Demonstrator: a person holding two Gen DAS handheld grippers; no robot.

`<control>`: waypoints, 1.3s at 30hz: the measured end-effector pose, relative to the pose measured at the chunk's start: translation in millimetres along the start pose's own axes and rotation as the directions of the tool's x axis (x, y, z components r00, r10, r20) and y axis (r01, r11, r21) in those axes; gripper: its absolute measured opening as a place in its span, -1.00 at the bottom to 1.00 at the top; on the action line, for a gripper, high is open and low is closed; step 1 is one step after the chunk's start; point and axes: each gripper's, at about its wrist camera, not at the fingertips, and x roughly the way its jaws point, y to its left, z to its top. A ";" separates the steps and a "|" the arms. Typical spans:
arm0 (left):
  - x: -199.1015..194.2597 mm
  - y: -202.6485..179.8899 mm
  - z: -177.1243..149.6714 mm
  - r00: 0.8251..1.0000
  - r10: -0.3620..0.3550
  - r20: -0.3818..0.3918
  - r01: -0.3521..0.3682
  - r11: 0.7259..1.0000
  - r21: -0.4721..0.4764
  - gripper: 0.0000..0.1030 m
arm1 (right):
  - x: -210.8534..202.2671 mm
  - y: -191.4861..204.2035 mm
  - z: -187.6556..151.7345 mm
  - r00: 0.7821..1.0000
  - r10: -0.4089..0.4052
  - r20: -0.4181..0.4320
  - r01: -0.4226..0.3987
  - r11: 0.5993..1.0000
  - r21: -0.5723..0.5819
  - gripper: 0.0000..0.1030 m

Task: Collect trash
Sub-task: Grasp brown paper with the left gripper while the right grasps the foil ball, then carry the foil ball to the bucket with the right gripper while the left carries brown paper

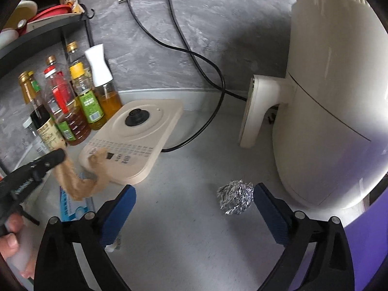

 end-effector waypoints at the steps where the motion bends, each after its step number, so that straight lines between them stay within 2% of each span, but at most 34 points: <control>1: -0.8 1.2 0.3 1.000 0.007 0.007 -0.007 1.000 -0.002 -0.81 | 4.2 -2.2 0.0 1.000 -0.003 -0.001 0.003 1.000 0.003 0.84; 9: -6.4 9.2 4.2 0.994 0.073 0.080 -0.071 0.997 -0.031 -0.81 | 23.5 -13.6 -3.4 0.999 -0.042 0.000 0.042 0.999 0.019 0.84; 11: -5.9 9.5 5.0 0.994 0.079 0.081 -0.077 0.996 -0.034 -0.81 | 28.8 -16.2 -4.0 0.999 -0.050 -0.007 0.050 0.998 0.027 0.76; 13: -5.4 8.7 5.0 0.994 0.082 0.078 -0.079 0.996 -0.033 -0.81 | 37.0 -18.7 -5.0 0.998 -0.044 -0.043 0.045 0.998 0.033 0.18; 15: -6.5 8.2 5.1 0.994 0.082 0.076 -0.079 0.996 -0.033 -0.81 | 41.5 -19.3 -6.3 0.997 -0.027 -0.078 0.030 0.999 0.037 -0.20; 25: -22.7 4.6 4.9 0.996 0.064 0.064 -0.064 0.998 -0.015 -0.81 | -9.4 -1.8 -12.9 0.999 0.049 -0.004 -0.049 0.999 0.004 -0.22; 31: -48.6 -1.6 8.3 0.998 0.026 0.065 -0.026 1.000 0.007 -0.81 | -60.2 4.1 -5.8 0.995 0.067 0.067 -0.067 0.998 -0.002 -0.22; 39: -98.4 -15.7 16.5 0.994 -0.067 0.087 0.063 0.997 0.047 -0.81 | -127.5 3.1 -0.7 0.985 0.087 0.150 -0.091 0.996 0.018 -0.22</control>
